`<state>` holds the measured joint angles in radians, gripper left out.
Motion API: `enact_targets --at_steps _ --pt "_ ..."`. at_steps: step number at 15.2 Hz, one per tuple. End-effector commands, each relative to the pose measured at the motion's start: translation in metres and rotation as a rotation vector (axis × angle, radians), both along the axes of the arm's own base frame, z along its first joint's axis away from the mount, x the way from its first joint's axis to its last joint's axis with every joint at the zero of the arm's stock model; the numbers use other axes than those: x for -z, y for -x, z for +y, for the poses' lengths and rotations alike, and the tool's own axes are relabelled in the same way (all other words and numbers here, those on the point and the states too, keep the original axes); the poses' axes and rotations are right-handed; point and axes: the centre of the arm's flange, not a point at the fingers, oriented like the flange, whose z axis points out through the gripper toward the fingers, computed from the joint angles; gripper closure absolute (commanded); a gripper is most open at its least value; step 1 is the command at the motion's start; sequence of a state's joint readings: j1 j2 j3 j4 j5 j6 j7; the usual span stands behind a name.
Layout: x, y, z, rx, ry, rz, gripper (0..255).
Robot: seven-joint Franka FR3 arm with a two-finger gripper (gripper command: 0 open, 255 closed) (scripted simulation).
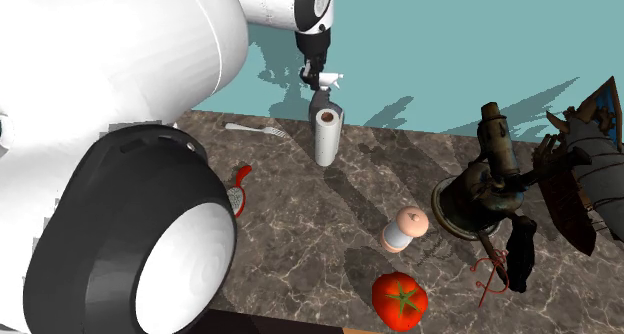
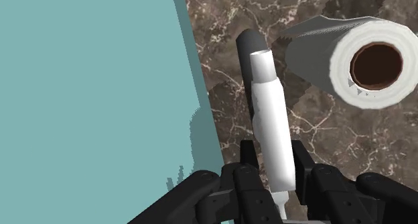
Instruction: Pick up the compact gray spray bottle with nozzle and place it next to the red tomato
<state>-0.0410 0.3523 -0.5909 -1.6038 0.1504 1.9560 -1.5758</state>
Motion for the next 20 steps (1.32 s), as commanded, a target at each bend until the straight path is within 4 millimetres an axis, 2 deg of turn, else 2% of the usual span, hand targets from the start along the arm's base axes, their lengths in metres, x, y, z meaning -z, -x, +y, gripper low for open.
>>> enact_targets --at_steps 1,20 --pt "-0.011 0.000 0.000 0.000 0.000 0.000 255" --pt "-0.111 0.000 0.000 0.000 0.000 0.000 255"
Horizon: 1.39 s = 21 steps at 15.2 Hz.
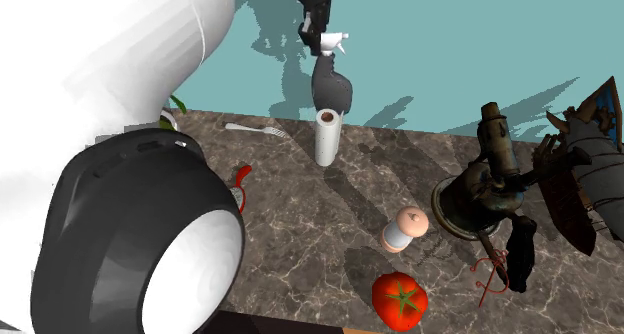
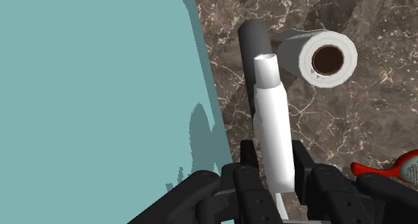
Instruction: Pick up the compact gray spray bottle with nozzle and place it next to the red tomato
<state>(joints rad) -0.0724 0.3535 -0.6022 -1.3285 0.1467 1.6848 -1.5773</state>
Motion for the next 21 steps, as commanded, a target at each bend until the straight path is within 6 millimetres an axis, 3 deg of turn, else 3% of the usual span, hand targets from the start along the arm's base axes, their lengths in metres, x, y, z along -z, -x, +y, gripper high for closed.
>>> enact_targets --at_steps 1,21 --pt "-0.006 -0.001 0.001 0.000 0.000 0.000 255" --pt "-0.126 0.232 -0.034 0.000 0.000 0.000 255"
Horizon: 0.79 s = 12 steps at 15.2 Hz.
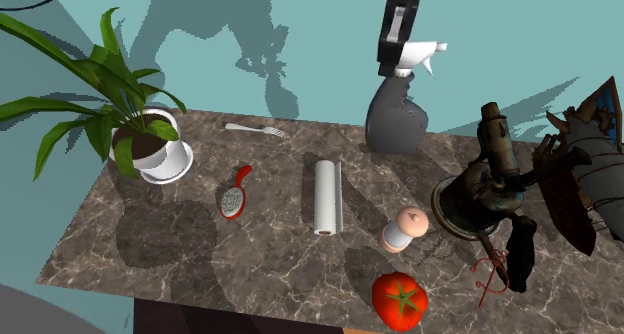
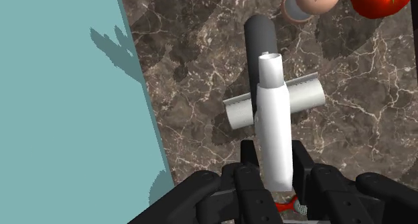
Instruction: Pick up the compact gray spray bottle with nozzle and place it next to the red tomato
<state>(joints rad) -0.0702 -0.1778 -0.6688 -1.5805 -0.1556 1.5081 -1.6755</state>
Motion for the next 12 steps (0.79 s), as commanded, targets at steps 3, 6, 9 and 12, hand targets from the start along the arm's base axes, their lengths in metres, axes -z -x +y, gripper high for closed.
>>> enact_targets --at_steps 3,6,9,12 --pt "-0.023 0.045 -0.006 0.000 0.000 0.001 255" --pt "-0.041 0.080 -0.011 0.000 0.000 0.001 255" --pt "-0.038 0.095 -0.013 0.000 0.000 0.001 255" --pt "-0.023 0.095 -0.013 0.000 0.000 0.001 255"
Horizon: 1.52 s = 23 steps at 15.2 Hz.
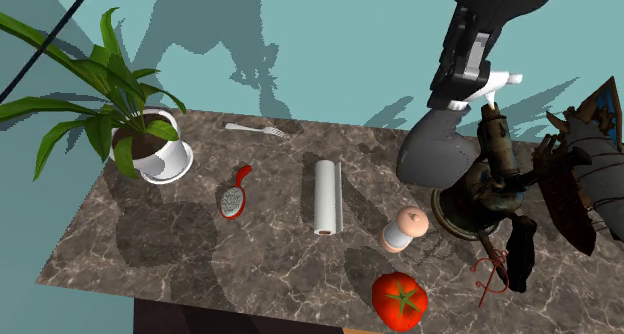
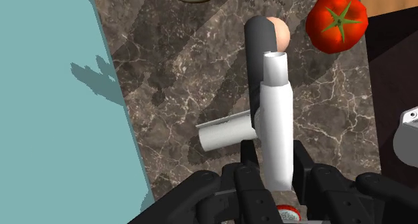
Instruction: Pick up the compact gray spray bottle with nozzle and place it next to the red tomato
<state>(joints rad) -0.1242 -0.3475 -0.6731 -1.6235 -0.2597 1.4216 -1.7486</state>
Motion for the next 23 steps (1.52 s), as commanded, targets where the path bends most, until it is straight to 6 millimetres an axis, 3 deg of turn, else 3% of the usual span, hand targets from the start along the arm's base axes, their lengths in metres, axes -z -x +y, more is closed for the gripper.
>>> enact_targets --at_steps 1,23 --pt "0.010 -0.001 0.000 0.000 0.000 0.000 255" --pt "0.127 -0.001 0.000 0.000 0.000 0.000 255"
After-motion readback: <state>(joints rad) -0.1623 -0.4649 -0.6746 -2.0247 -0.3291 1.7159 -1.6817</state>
